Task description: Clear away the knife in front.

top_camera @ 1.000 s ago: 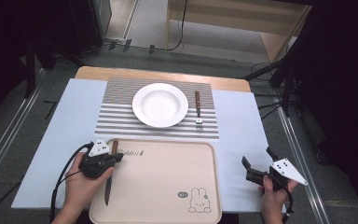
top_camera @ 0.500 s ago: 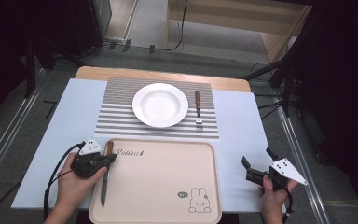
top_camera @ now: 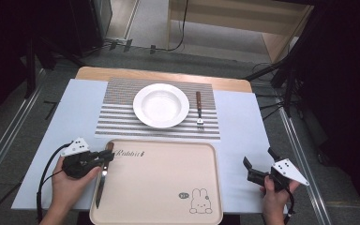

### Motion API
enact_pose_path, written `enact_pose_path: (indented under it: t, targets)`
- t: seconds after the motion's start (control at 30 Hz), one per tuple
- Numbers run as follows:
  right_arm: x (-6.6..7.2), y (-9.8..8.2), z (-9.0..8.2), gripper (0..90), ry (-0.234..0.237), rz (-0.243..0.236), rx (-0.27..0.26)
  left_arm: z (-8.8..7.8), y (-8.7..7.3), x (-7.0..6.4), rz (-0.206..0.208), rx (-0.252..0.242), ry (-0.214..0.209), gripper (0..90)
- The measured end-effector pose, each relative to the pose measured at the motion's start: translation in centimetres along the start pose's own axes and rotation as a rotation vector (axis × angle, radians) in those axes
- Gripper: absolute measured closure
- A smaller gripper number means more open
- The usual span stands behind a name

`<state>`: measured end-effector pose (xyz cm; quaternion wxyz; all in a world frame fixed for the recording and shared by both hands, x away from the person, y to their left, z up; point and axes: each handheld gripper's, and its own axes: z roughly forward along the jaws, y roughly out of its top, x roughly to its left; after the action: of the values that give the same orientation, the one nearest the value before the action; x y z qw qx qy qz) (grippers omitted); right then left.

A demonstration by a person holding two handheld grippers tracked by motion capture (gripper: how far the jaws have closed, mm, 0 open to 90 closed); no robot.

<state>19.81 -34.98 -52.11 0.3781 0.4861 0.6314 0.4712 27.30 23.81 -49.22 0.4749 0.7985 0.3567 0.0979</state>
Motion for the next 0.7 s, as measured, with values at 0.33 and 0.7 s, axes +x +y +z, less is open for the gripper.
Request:
enact_pose_path:
  t: [0.33, 0.7]
  targets:
    - [0.0, 0.0, 0.0, 0.0, 0.000, -0.006, 0.003, -0.9, 0.0, 0.4, -0.010, -0.084, 0.041, 43.0]
    - [0.0, 0.0, 0.1, 0.0, 0.000, -0.010, 0.005, -2.0, 0.0, 1.3, -0.031, -0.140, 0.041, 14.4]
